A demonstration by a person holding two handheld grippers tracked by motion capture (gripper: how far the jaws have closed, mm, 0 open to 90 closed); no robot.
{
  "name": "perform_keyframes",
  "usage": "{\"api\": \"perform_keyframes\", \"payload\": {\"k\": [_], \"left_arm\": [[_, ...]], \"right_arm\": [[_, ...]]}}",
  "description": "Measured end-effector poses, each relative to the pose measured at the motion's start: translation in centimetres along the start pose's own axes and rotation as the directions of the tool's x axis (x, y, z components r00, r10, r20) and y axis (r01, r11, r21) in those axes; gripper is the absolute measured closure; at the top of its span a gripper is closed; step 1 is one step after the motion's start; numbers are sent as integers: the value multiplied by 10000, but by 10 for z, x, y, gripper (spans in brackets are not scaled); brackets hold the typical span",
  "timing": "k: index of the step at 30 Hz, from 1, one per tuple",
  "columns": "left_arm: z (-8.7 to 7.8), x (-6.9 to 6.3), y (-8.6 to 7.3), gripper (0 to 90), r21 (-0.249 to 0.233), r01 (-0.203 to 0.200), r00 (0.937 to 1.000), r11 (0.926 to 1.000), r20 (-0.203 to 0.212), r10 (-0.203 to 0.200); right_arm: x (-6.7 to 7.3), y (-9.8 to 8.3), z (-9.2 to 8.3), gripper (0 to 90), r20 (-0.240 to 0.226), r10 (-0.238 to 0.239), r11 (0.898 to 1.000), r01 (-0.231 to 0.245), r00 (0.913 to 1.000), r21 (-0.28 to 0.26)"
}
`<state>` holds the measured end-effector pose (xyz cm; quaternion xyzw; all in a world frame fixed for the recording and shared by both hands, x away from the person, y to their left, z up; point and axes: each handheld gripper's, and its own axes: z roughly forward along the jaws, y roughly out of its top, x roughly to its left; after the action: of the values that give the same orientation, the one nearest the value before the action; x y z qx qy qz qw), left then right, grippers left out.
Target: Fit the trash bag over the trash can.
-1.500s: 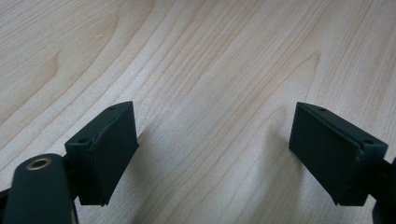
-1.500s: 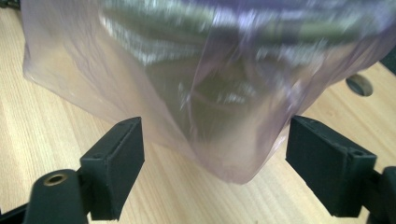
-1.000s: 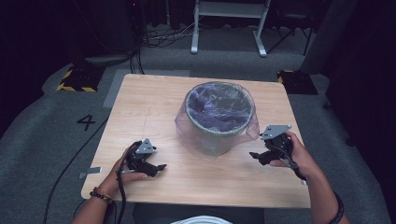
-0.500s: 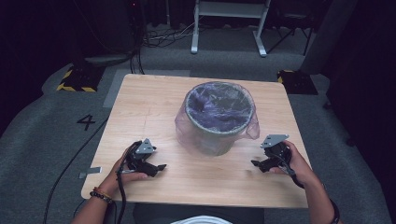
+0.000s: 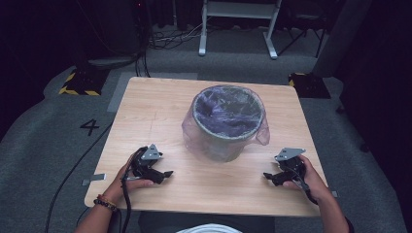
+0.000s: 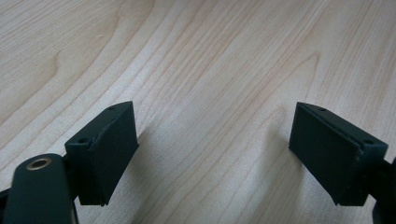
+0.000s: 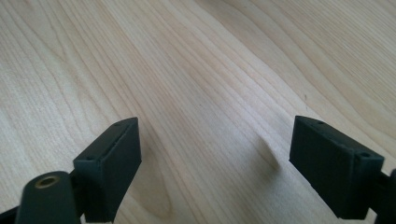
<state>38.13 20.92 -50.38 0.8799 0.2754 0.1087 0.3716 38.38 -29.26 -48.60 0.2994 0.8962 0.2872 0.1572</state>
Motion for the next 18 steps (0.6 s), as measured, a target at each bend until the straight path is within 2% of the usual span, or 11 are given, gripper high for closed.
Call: {"api": "perform_keyframes", "payload": {"k": [5,8,11,15,18], "left_arm": [[0,0,0,151,3,0,10000,10000,-4,0],[0,0,0,151,4,-3,10000,10000,-5,3],[0,0,0,151,3,0,10000,10000,-7,0],[0,0,0,151,1,2,10000,10000,-2,-2],[0,0,0,150,17,-17,10000,10000,-8,18]], "right_arm": [[-4,-15,-2,152,-148,751,9950,-759,9971,-649],[-8,-28,-4,145,-313,1332,9844,-1359,9906,-1118],[-9,-39,-7,144,-104,1587,9747,-1583,9873,-1575],[-11,-48,-14,145,238,2030,9670,-1966,9789,-1619],[-12,-53,-17,146,351,2186,9642,-2103,9752,-1618]]}}
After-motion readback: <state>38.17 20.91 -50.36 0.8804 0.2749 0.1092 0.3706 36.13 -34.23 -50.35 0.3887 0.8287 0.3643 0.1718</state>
